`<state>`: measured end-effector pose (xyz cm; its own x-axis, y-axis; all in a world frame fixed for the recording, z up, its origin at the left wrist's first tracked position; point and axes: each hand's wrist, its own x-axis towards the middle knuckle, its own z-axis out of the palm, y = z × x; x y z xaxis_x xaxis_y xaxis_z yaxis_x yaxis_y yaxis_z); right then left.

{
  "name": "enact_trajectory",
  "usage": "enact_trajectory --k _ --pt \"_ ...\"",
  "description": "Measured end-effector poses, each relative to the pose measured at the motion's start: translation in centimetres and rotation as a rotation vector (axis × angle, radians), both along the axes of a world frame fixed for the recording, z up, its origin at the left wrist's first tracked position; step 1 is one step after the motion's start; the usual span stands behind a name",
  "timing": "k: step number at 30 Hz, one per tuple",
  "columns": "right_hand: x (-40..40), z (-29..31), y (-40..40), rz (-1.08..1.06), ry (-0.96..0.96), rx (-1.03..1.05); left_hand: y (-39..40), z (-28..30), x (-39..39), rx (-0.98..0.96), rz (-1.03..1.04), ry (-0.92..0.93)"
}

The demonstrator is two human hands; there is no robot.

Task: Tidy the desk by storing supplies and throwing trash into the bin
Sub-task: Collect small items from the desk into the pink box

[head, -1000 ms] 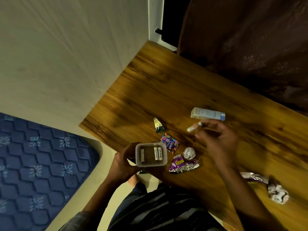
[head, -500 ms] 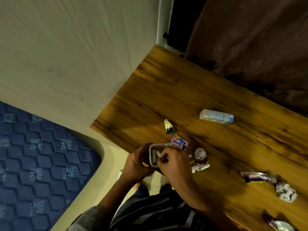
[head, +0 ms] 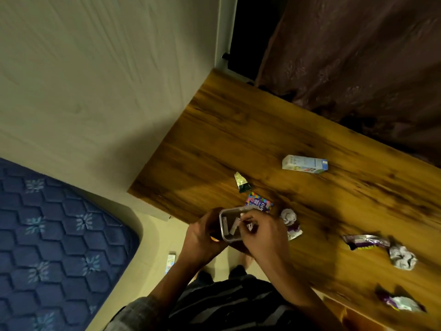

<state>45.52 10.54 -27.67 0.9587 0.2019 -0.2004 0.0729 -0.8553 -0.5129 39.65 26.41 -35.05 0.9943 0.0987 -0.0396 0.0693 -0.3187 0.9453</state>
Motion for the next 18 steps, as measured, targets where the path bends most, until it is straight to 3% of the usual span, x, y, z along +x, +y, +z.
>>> enact_trajectory --k 12,18 --pt "-6.8 0.5 -7.1 -0.288 -0.075 0.279 2.4 -1.7 0.6 -0.18 -0.059 0.189" --pt "-8.3 0.2 -8.9 -0.323 -0.102 0.289 1.6 -1.4 0.4 -0.125 -0.089 0.144"
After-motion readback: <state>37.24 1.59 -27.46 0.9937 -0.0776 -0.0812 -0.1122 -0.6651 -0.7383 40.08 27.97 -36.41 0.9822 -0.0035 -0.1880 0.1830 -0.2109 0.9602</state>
